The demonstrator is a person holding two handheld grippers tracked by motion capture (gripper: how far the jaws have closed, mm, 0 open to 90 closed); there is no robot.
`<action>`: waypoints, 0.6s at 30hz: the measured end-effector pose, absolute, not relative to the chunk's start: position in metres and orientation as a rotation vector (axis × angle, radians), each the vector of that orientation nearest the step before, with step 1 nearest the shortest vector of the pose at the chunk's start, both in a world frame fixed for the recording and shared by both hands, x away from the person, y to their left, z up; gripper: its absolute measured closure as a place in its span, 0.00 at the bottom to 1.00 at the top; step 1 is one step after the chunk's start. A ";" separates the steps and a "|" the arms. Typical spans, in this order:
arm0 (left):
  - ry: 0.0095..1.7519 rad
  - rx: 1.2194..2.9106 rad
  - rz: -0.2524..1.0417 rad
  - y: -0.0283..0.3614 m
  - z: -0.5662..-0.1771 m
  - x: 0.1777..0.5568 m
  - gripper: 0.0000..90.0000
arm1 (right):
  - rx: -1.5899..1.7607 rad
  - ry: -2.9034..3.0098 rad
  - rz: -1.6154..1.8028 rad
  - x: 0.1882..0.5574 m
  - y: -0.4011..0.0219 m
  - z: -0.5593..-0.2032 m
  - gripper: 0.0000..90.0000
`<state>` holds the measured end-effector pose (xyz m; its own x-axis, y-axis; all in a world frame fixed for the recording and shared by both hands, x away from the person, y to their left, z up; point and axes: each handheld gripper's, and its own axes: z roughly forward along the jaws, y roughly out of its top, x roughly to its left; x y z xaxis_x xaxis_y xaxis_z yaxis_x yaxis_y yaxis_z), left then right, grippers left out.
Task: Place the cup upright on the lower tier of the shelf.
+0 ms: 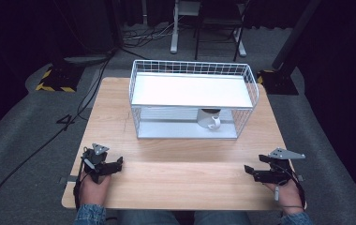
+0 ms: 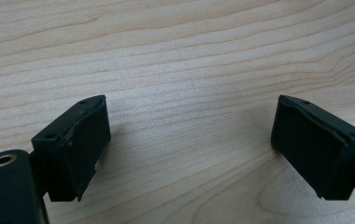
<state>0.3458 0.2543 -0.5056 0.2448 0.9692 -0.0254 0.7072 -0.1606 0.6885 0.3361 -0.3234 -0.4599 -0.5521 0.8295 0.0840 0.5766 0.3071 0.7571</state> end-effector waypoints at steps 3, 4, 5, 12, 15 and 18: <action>1.525 1.938 0.580 0.254 -0.506 0.346 0.14 | 1.278 2.247 1.101 0.336 -0.327 -0.470 0.19; 1.525 1.938 0.580 0.254 -0.506 0.346 0.14 | 1.271 2.244 1.095 0.336 -0.328 -0.475 0.19; 1.525 1.938 0.579 0.254 -0.506 0.346 0.14 | 1.280 2.246 1.091 0.336 -0.329 -0.478 0.19; 1.525 1.938 0.579 0.254 -0.506 0.346 0.14 | 1.262 2.257 1.060 0.337 -0.329 -0.497 0.19; 1.525 1.937 0.580 0.254 -0.506 0.346 0.14 | 1.244 2.273 1.052 0.339 -0.327 -0.502 0.18; 1.525 1.937 0.579 0.254 -0.506 0.346 0.14 | 1.221 2.276 1.035 0.339 -0.324 -0.505 0.17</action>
